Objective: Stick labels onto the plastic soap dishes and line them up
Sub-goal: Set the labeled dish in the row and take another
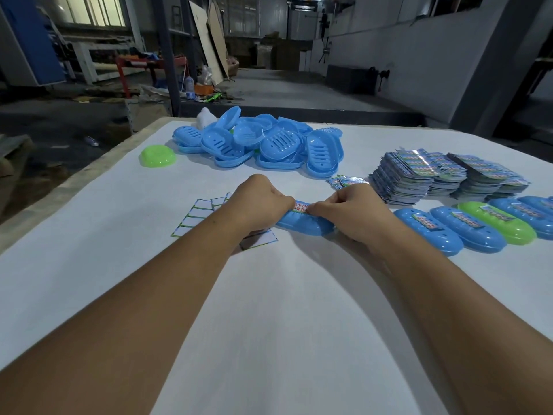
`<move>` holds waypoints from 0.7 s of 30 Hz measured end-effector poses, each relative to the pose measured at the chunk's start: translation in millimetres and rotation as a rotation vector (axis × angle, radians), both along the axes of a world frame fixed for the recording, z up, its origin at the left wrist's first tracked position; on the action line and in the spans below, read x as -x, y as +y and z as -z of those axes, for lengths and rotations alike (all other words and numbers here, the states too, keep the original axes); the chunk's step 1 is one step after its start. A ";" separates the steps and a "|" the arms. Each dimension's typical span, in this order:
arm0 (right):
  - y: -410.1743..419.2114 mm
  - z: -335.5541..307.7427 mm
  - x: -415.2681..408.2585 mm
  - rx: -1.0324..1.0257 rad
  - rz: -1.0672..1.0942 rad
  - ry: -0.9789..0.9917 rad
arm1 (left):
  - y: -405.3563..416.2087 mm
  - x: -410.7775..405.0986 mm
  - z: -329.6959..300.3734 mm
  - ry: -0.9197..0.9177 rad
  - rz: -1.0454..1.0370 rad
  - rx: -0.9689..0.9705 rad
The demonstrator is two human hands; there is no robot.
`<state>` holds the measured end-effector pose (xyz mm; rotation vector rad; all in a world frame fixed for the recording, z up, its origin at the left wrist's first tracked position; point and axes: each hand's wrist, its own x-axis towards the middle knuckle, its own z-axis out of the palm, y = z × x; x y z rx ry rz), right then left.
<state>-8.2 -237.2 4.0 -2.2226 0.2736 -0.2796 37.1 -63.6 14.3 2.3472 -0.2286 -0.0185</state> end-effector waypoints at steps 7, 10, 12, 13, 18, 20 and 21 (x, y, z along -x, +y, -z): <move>1.8 -0.9 1.0 0.135 -0.006 -0.025 | -5.5 3.8 2.6 -0.104 -0.025 -0.071; 4.9 0.5 0.3 0.216 0.019 -0.081 | -8.1 4.5 3.3 -0.139 -0.042 -0.102; 7.6 0.4 0.0 0.291 0.038 -0.114 | -9.6 5.1 3.2 -0.155 -0.045 -0.125; 8.8 -0.1 0.2 0.335 0.045 -0.120 | -10.1 5.2 3.1 -0.163 -0.047 -0.131; 12.5 -4.9 -0.7 0.526 0.081 -0.079 | -10.2 5.0 5.4 -0.207 -0.053 -0.133; 12.1 -6.5 -0.9 0.552 0.087 -0.058 | -10.3 4.4 6.8 -0.227 -0.051 -0.146; 10.7 -6.8 -1.2 0.561 0.088 -0.048 | -9.9 3.7 7.0 -0.233 -0.049 -0.153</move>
